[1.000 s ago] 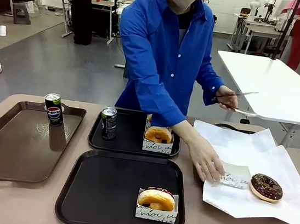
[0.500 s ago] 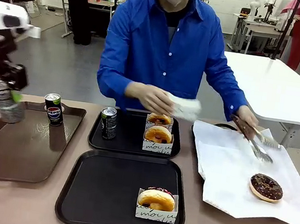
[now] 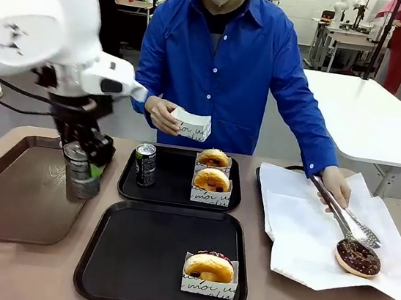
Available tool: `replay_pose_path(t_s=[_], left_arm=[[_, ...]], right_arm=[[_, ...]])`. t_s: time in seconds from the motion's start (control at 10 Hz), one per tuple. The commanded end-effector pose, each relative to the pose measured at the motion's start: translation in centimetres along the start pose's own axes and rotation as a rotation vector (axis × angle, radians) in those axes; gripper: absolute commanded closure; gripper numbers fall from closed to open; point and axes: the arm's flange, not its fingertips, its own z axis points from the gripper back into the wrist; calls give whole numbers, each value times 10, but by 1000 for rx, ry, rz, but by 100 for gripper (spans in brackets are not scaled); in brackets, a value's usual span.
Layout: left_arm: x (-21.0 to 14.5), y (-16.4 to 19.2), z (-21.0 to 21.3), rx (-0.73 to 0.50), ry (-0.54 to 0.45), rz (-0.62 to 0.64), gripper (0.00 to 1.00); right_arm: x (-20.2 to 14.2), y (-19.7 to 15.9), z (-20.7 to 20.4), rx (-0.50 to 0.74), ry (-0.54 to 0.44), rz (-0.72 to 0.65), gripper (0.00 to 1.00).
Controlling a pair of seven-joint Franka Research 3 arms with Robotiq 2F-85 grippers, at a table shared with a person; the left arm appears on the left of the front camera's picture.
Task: Set up donuts and drinks on trays.
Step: Pick up one Pepsi coke from the Handle tray and place it on the Flat Tray without a Pepsi coke.
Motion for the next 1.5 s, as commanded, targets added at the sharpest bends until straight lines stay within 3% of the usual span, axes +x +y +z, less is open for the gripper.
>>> replay_pose_path(t_s=[0.0, 0.4, 0.9, 1.1, 1.4], left_arm=[[25, -12, -10, -27, 28, -112, 42], [33, -34, -28, -39, 105, -141, 42], [33, -39, -41, -55, 92, -149, 42], [51, -38, -42, -146, 10, -154, 42], [56, -42, -64, -189, -2, -137, 42]], right_arm=[[-1, -1, 0, 15, -1, 9, 0], [-1, -1, 0, 15, -1, 9, 0], [-1, -1, 0, 15, -1, 9, 0], [-1, -1, 0, 15, -1, 9, 0], [-1, -1, 0, 15, -1, 9, 0]])
